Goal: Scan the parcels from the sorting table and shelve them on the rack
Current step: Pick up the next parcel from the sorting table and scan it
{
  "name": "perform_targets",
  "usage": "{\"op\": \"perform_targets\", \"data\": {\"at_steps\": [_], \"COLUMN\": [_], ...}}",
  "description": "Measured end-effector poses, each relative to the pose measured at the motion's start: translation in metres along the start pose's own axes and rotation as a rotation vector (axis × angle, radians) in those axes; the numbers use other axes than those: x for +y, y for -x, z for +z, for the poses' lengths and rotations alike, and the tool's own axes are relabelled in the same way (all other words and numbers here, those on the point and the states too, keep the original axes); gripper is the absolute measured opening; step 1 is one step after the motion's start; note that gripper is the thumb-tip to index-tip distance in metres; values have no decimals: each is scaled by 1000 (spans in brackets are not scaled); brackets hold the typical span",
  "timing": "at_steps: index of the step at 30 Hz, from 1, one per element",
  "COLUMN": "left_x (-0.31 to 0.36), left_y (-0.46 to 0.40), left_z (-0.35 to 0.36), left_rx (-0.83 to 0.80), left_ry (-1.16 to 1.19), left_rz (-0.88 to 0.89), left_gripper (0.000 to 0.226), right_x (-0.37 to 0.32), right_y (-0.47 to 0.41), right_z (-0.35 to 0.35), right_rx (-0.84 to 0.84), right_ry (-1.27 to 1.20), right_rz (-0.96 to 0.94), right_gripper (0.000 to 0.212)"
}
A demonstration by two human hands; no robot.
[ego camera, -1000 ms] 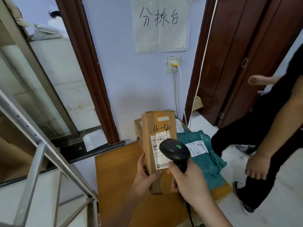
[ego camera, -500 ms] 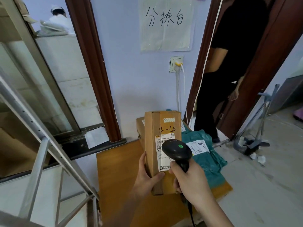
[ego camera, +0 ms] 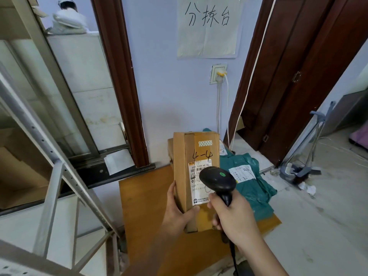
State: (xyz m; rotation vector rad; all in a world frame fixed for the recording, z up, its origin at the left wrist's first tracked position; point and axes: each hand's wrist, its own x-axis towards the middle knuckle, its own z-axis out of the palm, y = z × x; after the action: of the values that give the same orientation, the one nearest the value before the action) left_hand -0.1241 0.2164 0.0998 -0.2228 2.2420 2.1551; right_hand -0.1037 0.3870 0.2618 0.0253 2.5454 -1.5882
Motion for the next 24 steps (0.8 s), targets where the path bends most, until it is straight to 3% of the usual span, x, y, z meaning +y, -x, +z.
{"op": "perform_targets", "data": {"at_steps": [7, 17, 24], "left_x": [-7, -16, -4], "left_y": [-5, -2, 18], "left_z": [-20, -24, -4], "left_rx": [12, 18, 67], "left_ry": [-27, -89, -81], "left_rz": [0, 13, 6], "left_gripper": [116, 118, 122], "right_x": [-13, -13, -3], "right_y": [13, 24, 23], "right_z": [14, 20, -3], "right_rx": [-19, 44, -46], "right_ry": [-9, -41, -31], "right_rz": [32, 14, 0], "right_gripper": [31, 20, 28]}}
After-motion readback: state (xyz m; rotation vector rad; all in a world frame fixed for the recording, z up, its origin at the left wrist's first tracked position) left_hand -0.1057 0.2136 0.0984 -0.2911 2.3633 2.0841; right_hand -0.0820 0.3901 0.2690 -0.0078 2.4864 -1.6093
